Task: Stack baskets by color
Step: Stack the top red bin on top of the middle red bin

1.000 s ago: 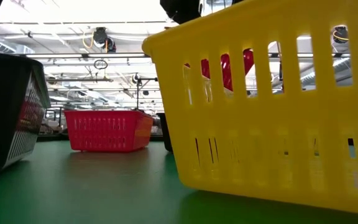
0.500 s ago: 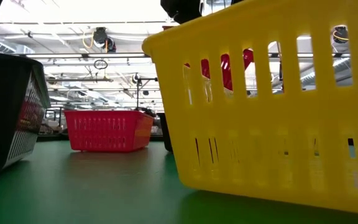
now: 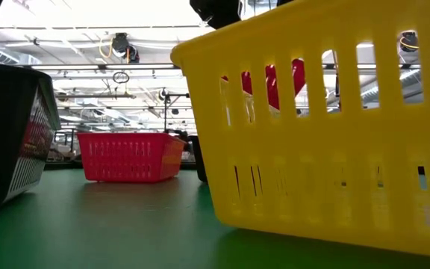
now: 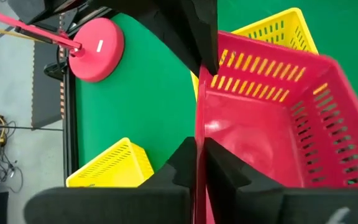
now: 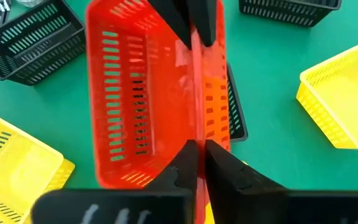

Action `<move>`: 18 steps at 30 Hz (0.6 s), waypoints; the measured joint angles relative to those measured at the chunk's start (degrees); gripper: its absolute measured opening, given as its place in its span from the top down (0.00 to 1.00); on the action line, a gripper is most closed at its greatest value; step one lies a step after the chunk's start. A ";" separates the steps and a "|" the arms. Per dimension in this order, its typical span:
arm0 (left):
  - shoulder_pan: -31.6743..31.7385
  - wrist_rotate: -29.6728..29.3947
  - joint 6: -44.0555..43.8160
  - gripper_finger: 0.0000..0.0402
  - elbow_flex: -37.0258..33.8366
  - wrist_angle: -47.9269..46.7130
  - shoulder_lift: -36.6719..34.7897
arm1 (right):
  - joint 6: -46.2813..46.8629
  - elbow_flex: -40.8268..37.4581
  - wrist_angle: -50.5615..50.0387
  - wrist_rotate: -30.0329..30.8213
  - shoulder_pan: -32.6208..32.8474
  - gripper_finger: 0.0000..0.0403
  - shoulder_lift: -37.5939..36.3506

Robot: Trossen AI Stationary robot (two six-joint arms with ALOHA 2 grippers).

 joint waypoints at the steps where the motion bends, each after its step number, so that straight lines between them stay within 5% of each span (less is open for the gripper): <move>1: -0.17 -0.01 -0.01 0.94 0.00 0.03 0.00 | 0.00 0.02 0.99 -0.02 0.00 0.92 0.00; 11: -0.93 -1.45 -6.36 0.96 0.00 -3.65 -0.31 | -1.17 0.07 5.19 1.52 0.00 0.56 -1.22; 18: -1.84 -4.12 -15.27 0.96 0.02 -8.41 -5.51 | -2.42 0.07 4.01 3.80 1.23 0.45 -6.38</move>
